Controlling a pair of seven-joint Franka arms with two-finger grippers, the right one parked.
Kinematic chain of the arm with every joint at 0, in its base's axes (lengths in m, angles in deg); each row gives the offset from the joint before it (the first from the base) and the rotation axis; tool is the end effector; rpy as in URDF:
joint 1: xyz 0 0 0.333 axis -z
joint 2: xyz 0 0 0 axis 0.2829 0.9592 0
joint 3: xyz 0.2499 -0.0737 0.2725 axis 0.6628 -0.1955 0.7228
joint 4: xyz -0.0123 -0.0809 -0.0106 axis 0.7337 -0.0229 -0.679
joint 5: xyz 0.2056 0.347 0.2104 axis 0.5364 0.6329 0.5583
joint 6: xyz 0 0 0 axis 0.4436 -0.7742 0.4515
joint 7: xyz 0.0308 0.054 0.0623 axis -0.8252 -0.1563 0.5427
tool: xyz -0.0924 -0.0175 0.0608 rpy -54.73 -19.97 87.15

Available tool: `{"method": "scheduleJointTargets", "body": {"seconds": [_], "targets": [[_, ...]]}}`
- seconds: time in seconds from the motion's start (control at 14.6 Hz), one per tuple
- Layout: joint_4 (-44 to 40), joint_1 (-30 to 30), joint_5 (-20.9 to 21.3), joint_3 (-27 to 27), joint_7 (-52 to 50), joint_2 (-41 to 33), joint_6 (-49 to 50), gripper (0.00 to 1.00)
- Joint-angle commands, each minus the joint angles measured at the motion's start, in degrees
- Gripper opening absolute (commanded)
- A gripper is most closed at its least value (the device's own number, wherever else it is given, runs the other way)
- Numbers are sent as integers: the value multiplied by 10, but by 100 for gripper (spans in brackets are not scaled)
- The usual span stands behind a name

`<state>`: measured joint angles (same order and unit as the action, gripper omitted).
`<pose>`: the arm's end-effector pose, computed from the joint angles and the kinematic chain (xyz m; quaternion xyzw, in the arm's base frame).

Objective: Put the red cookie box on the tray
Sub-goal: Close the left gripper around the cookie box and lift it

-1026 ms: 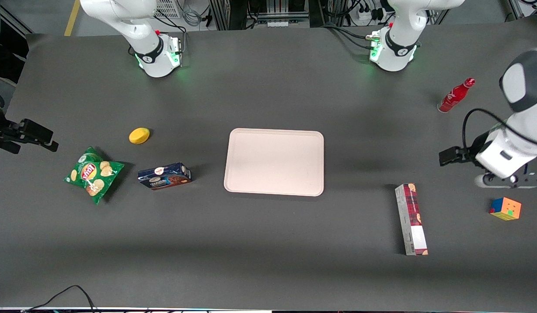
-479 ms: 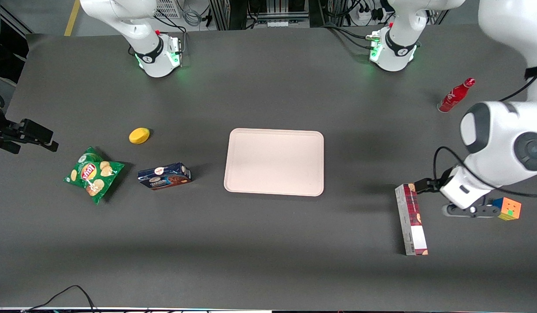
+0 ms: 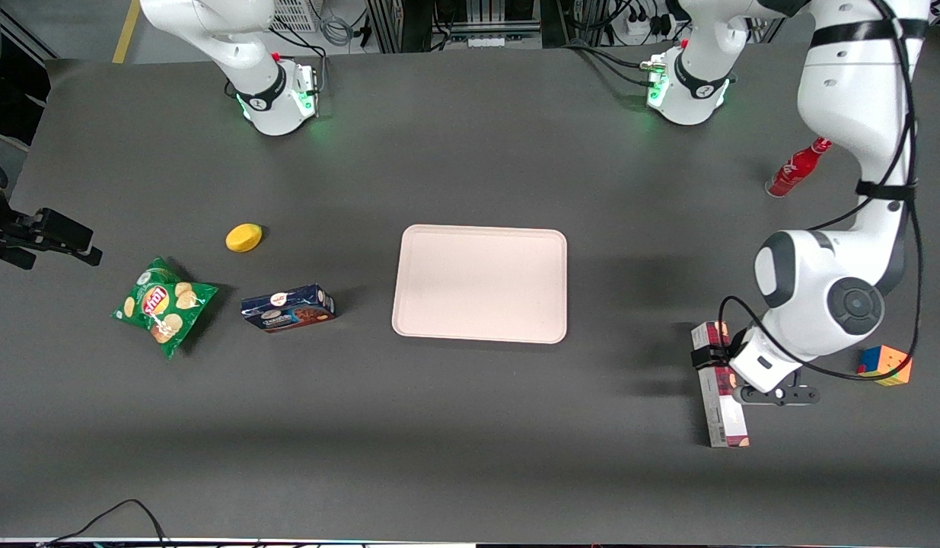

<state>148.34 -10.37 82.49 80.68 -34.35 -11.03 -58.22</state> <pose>0.7597 -0.0661 0.2727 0.9990 -0.0037 0.0332 0.0301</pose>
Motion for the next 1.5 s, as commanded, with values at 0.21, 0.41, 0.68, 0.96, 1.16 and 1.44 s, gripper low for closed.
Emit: {"method": "scheduleJointTargets", "body": {"seconds": [0.21,0.41,0.68,0.96,1.16,1.44], "targets": [[-2,38,7,45,44,45,-79,100],[-2,47,-2,56,49,54,-91,96],[-3,47,-4,56,47,58,-91,66],[-3,55,-13,57,45,56,-81,4],[-5,84,-26,88,45,39,-50,0],[-19,106,-59,88,41,-30,76,0]]}}
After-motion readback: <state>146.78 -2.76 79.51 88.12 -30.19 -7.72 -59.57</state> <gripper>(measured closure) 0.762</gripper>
